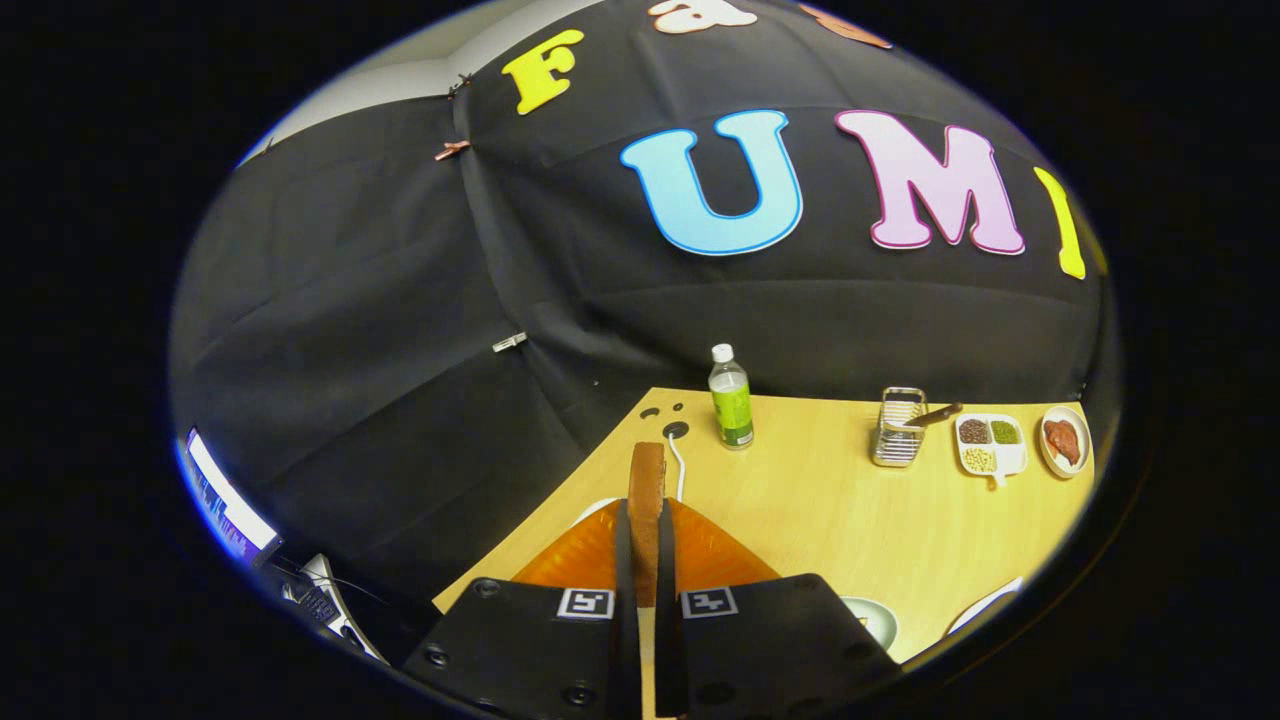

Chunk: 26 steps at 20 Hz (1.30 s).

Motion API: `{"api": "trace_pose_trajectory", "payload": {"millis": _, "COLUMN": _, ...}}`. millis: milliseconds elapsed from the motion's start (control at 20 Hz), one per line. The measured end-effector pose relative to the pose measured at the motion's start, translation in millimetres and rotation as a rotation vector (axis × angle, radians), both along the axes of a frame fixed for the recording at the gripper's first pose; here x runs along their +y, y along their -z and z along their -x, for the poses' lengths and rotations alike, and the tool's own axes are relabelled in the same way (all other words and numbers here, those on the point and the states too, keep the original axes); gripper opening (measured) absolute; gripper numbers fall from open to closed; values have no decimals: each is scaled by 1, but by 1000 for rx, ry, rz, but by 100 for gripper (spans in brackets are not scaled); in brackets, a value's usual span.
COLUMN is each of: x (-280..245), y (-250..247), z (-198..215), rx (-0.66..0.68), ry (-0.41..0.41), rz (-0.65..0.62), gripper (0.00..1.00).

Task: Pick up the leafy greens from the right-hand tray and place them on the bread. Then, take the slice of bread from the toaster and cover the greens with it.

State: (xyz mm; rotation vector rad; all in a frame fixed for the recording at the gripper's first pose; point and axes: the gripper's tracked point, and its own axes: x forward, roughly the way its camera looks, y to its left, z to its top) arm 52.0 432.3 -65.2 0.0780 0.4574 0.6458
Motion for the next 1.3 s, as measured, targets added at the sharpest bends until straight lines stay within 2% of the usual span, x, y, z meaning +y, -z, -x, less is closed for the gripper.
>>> {"api": "trace_pose_trajectory", "payload": {"millis": 550, "x": -93, "y": 59, "z": -5, "rx": 129, "ry": 126, "rz": 11, "gripper": 10}}
{"api": "trace_pose_trajectory", "payload": {"millis": 1050, "x": -112, "y": 134, "z": 19, "rx": 293, "ry": 133, "rz": 10, "gripper": 10}}
{"api": "trace_pose_trajectory", "payload": {"millis": 1300, "x": -125, "y": 159, "z": 18, "rx": 338, "ry": 153, "rz": 8, "gripper": 10}}
